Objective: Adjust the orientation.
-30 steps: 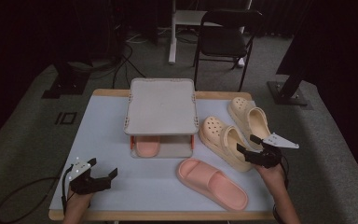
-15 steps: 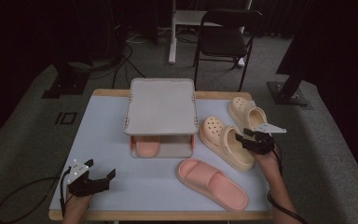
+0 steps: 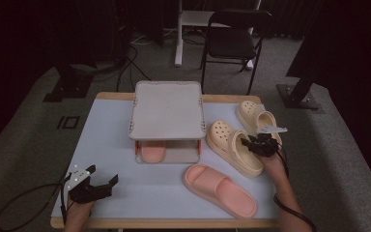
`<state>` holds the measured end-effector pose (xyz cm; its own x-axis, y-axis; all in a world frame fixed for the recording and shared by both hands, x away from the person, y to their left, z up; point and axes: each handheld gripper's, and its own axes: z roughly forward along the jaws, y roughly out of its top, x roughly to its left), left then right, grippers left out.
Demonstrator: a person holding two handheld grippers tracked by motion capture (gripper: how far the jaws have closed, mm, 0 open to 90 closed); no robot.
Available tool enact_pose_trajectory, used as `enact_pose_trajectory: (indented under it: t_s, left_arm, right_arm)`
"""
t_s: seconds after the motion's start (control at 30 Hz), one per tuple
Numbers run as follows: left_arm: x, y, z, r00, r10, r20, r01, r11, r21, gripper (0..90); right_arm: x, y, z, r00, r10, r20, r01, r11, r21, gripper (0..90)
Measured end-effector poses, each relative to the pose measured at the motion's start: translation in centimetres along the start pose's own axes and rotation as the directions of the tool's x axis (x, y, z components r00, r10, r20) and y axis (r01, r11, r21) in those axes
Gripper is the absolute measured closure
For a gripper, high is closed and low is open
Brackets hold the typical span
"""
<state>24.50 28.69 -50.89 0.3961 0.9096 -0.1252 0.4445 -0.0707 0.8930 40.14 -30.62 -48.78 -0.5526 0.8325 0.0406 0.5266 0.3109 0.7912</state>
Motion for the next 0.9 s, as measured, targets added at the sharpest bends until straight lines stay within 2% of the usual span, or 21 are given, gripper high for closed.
enact_pose_trajectory:
  t_s: [0.07, 0.17, 0.23, 0.3, 0.43, 0.6, 0.7, 0.83, 0.87, 0.9]
  left_arm:
    - [0.0, 0.0, 0.0, 1.0000, -0.002, 0.001, 0.002, 1.0000, 0.005, 0.0]
    - [0.0, 0.0, 0.0, 1.0000, -0.007, -0.002, 0.007, 1.0000, -0.002, 0.0]
    - [-0.1, -0.1, 0.1, 0.9999, -0.014, 0.002, 0.014, 0.9999, 0.001, 0.0]
    - [-0.3, -0.1, 0.1, 1.0000, -0.004, -0.004, 0.004, 1.0000, -0.005, 0.0]
    - [-0.4, 0.1, -0.1, 1.0000, -0.003, -0.006, 0.003, 0.9998, -0.021, 0.0]
    - [-0.4, 0.0, -0.2, 1.0000, -0.004, -0.006, 0.004, 0.9997, -0.024, 0.1]
    - [-0.4, 0.0, -0.3, 0.9999, -0.009, -0.012, 0.008, 0.9996, -0.029, 0.1]
    - [-0.5, 0.1, -0.4, 0.9999, -0.007, -0.015, 0.007, 0.9993, -0.036, 0.1]
    - [-0.6, 0.1, -0.4, 0.9999, -0.008, -0.014, 0.007, 0.9993, -0.038, 0.1]
    - [-0.6, 0.1, -0.4, 0.9999, -0.006, -0.012, 0.005, 0.9993, -0.037, 0.1]
  right_arm:
    - [0.1, -0.2, 0.1, 1.0000, 0.001, 0.001, -0.001, 0.9999, 0.016, 76.9]
    - [0.1, -0.1, 0.0, 0.9998, 0.017, -0.012, -0.017, 0.9998, 0.010, 77.6]
    - [0.3, 0.1, -0.1, 0.9999, 0.013, -0.001, -0.013, 0.9998, 0.015, 77.9]
    - [0.6, 0.3, -0.3, 0.9998, 0.021, 0.002, -0.021, 0.9997, 0.012, 78.0]
    - [1.5, 0.5, -0.6, 0.9982, 0.050, 0.034, -0.049, 0.9986, -0.019, 77.9]
    - [2.1, 0.6, -0.7, 0.9848, 0.145, 0.095, -0.139, 0.9880, -0.068, 77.7]
    - [2.6, 0.5, -0.6, 0.9756, 0.189, 0.111, -0.180, 0.9801, -0.083, 77.6]
    - [3.4, 0.4, -0.2, 0.9693, 0.200, 0.143, -0.189, 0.9785, -0.083, 77.7]
    - [3.5, 0.3, 0.0, 0.9653, 0.210, 0.156, -0.200, 0.9767, -0.078, 77.7]
    - [3.5, 0.1, 0.2, 0.9594, 0.237, 0.154, -0.227, 0.9707, -0.080, 77.7]
